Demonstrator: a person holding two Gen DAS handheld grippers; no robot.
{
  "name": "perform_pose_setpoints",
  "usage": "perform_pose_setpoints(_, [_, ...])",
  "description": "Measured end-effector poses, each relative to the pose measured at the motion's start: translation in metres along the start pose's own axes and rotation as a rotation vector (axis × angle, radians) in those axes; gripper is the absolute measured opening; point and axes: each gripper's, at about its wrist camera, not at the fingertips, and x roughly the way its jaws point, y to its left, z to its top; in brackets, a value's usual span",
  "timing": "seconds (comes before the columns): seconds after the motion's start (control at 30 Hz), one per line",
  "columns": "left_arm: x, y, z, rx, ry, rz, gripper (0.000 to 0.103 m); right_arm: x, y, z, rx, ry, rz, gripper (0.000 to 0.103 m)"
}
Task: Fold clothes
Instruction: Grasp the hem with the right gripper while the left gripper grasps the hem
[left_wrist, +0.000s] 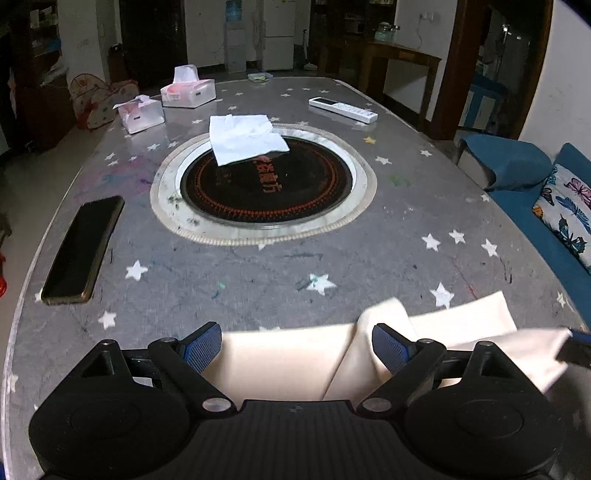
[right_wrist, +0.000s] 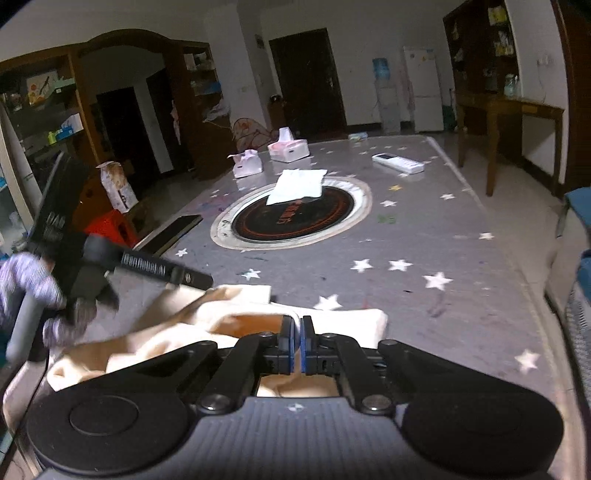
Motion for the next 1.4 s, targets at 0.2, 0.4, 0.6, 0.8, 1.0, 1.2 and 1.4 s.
perform_pose_setpoints(0.2, [0.013, -0.009, 0.007, 0.023, 0.048, -0.038, 0.094, -0.030, -0.012, -0.008, 0.015, -0.040, -0.056, 0.002])
perform_pose_setpoints(0.4, [0.040, -0.020, -0.004, 0.034, 0.098, -0.029, 0.085, -0.037, -0.018, -0.009, -0.013, -0.019, -0.084, 0.007])
perform_pose_setpoints(0.6, [0.034, -0.015, -0.011, 0.040, 0.045, -0.029, 0.049, -0.015, -0.001, 0.001, -0.090, -0.012, -0.039, 0.040])
perform_pose_setpoints(0.8, [0.024, -0.003, -0.018, -0.019, 0.015, -0.081, 0.006, 0.032, 0.024, -0.002, -0.230, 0.076, -0.028, 0.048])
perform_pose_setpoints(1.0, [0.002, 0.006, -0.028, -0.067, -0.046, -0.089, 0.005, 0.041, 0.021, -0.007, -0.224, 0.096, -0.046, 0.010])
perform_pose_setpoints(1.2, [-0.036, 0.024, -0.040, -0.137, -0.127, -0.063, 0.004, 0.006, 0.016, -0.004, -0.190, -0.005, -0.061, 0.003])
perform_pose_setpoints(1.4, [-0.086, 0.042, -0.058, -0.200, -0.232, -0.026, 0.004, -0.028, 0.013, 0.000, -0.178, -0.079, -0.079, 0.003])
